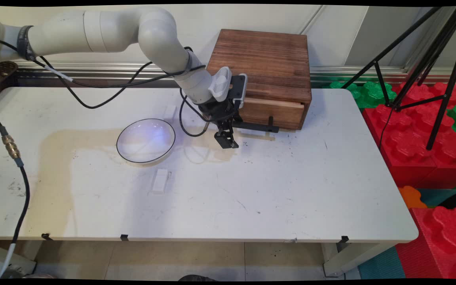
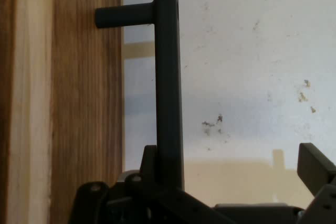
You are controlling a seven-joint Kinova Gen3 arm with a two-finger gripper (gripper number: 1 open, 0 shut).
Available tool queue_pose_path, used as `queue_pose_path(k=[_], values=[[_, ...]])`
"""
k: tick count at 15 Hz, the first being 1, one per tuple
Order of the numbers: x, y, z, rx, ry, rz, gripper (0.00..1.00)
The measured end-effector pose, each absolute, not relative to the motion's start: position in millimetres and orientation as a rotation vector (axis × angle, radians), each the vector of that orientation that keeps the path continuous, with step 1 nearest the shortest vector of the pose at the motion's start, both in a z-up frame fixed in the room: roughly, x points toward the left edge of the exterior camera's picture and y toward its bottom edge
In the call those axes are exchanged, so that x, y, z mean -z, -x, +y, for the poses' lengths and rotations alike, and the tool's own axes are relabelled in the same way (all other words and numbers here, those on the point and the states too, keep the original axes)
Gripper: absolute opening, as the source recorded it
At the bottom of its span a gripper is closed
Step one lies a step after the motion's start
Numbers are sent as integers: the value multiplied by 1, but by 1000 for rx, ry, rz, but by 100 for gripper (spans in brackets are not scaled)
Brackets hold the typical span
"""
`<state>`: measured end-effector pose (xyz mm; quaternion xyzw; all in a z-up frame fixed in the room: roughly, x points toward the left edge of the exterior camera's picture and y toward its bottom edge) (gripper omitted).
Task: Open the drawer
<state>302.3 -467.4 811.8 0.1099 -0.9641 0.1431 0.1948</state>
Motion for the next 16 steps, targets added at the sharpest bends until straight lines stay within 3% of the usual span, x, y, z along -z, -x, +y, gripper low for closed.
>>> queue_pose_path(k=[16], values=[[-799,-282,-435,-342,-242,-2698,100]])
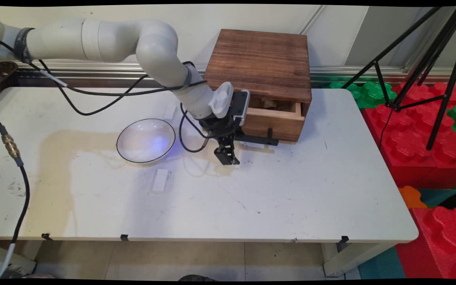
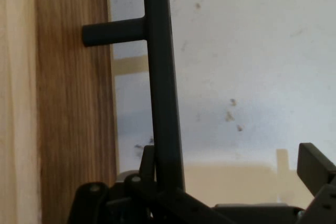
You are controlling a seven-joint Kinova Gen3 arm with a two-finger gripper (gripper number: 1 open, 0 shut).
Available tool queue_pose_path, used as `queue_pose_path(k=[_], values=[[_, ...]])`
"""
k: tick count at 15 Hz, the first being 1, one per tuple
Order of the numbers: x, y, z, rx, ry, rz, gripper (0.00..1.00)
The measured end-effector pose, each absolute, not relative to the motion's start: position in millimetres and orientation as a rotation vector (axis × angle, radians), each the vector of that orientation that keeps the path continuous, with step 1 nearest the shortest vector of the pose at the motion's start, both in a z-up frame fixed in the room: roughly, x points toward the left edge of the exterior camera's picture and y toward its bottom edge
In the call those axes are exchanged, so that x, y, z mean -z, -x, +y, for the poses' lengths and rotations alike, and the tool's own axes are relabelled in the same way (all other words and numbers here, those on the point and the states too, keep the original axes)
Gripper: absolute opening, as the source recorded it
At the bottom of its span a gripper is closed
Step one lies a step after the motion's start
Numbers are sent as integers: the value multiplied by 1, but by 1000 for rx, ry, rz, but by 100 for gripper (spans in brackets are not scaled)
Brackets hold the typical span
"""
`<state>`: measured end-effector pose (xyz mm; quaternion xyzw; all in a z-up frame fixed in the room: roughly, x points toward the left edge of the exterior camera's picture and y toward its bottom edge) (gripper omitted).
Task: Open the drawer
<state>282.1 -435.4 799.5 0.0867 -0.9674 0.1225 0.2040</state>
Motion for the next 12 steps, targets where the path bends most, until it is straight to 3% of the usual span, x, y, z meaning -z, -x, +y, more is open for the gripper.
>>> queue_pose_path(k=[12], values=[[-795,-268,-389,-294,-186,-2692,100]])
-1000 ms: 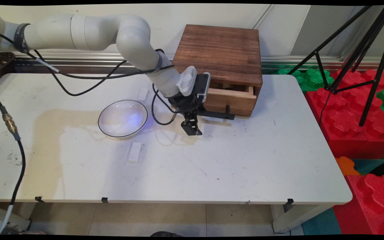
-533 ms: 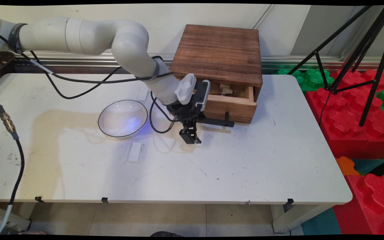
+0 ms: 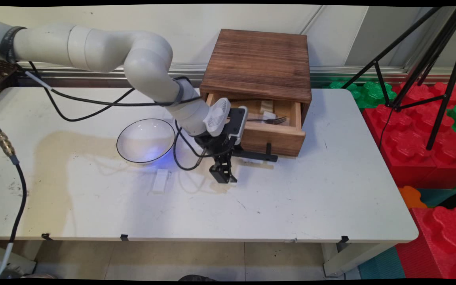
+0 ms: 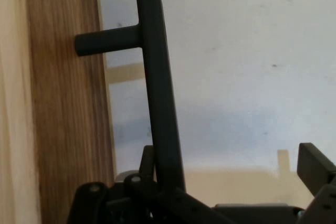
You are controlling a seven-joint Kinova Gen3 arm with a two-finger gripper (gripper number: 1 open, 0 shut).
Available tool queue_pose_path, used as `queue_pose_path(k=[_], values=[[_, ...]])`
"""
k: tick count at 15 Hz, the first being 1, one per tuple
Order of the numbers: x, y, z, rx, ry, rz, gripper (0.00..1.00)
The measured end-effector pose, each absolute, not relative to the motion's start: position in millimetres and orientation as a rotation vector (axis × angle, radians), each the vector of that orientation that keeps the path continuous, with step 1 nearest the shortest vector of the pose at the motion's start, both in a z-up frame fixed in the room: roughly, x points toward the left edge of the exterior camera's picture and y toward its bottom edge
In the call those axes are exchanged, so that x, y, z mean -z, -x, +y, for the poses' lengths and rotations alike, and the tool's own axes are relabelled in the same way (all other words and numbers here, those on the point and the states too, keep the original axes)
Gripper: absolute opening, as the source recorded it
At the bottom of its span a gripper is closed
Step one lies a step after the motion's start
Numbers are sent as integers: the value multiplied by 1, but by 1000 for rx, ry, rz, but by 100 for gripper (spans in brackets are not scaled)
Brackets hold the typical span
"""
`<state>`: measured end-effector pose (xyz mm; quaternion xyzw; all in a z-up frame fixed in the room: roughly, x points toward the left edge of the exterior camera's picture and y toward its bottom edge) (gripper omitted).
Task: Open the drawer
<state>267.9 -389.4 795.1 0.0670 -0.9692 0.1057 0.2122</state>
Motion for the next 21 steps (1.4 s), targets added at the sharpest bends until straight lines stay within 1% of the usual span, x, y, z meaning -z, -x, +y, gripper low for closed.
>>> queue_pose_path(k=[13,21], values=[[-794,-255,-333,-236,-154,-2677,100],[-795,-250,-309,-217,-141,-2668,100]])
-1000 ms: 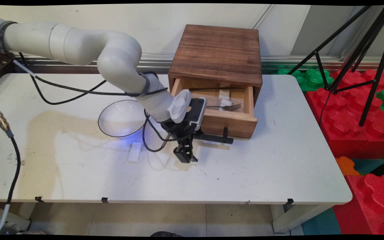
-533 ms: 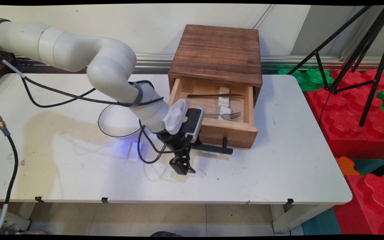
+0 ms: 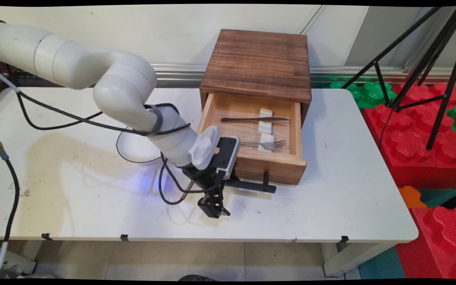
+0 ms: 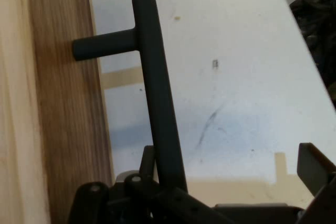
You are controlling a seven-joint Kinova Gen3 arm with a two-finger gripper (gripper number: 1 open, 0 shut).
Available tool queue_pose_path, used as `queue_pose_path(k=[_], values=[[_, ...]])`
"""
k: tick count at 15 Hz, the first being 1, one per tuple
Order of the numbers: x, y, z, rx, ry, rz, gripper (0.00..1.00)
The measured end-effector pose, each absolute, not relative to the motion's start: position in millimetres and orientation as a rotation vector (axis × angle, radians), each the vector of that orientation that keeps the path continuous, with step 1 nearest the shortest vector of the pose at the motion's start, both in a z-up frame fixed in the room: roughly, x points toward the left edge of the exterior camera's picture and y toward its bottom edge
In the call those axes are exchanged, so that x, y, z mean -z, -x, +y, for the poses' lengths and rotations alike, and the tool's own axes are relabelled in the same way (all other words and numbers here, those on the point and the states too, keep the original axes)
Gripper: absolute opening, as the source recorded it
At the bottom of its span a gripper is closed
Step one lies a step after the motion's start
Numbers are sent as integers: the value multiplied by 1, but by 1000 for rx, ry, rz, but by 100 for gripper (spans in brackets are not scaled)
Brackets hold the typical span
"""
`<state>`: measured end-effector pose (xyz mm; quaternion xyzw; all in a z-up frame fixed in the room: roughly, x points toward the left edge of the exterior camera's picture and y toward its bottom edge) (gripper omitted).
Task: Open the drawer
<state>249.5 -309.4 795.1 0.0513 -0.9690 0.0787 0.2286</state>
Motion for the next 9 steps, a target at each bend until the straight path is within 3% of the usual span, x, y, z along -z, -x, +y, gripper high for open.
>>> queue_pose_path(k=[9], values=[[-799,-245,-290,-217,-135,-2654,100]])
